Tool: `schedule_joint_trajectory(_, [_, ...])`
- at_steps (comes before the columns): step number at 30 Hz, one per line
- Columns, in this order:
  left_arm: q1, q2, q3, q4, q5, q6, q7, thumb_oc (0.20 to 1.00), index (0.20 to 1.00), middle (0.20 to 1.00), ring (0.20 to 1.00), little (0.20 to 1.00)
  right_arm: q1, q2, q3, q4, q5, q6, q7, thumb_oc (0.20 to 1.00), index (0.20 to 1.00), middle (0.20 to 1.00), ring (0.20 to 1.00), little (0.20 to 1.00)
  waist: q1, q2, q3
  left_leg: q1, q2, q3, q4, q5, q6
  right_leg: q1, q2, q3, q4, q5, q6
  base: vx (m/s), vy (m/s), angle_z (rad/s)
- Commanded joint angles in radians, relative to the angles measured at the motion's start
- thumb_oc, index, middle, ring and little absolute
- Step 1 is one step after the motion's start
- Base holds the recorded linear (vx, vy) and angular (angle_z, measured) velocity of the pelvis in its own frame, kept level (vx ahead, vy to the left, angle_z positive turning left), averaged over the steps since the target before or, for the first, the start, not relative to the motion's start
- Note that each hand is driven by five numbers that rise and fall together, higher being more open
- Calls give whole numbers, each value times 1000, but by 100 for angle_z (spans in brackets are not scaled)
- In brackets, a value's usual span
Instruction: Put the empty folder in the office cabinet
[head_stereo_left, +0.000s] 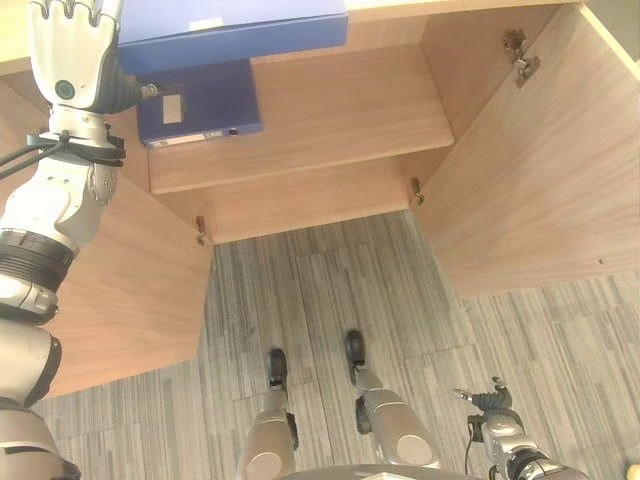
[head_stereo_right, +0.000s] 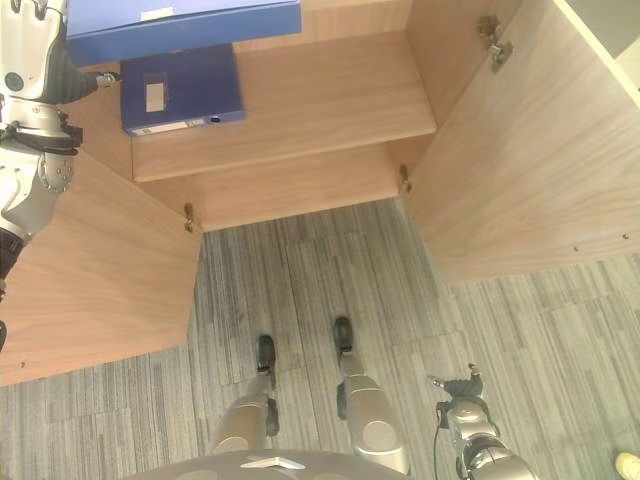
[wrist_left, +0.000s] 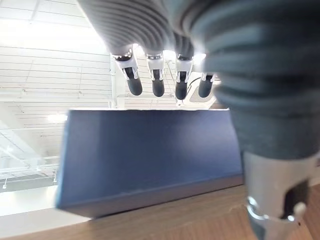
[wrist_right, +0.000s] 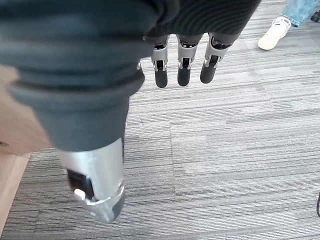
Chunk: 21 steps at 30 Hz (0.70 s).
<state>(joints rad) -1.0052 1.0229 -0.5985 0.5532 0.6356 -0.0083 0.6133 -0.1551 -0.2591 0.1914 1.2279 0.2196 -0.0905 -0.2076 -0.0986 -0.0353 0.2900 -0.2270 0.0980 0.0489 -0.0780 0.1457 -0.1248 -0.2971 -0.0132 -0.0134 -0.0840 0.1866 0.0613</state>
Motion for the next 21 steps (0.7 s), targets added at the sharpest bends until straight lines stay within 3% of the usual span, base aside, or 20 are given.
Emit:
schedule_joint_trajectory(1, [-118,75,-31,53,3,4,12,1000,1000,1000,1000,1000,38,-61,1,-13,59,-28,-27,1000,1000,1000,1000,1000,-18,-8,-24,-88,32,6,-9,-34,-14,67,-79,-60,-3,-137,103,0,0,0])
schedule_joint_trajectory(15, [-184,57,-91,93,0,5,3,1000,1000,1000,1000,1000,31,-70,-12,-53,92,-51,-40,1000,1000,1000,1000,1000,-28,-15,-8,-120,39,9,-9,-22,-17,31,-76,-56,-3,-121,106,-1,0,0])
schedule_joint_trajectory(16, [-184,53,-90,90,-5,5,2,485,485,485,485,485,35,-70,-17,-58,94,-53,-43,1000,1000,1000,1000,1000,-30,-19,-4,-127,42,11,-9,-21,-18,24,-77,-57,-3,-118,107,0,0,0])
schedule_joint_trajectory(18, [-184,52,-89,89,-6,5,1,200,200,200,200,200,38,-70,-21,-59,97,-55,-43,1000,1000,1000,1000,1000,-30,-21,-4,-130,42,11,-9,-20,-18,20,-77,-58,-3,-117,108,0,0,0])
schedule_joint_trajectory(21, [-188,56,-91,85,-6,3,1,200,200,200,200,200,42,-71,-25,-61,100,-56,-43,1000,1000,1000,1000,1000,-32,-23,-5,-135,44,11,-9,-19,-19,16,-77,-58,-3,-114,109,0,0,0])
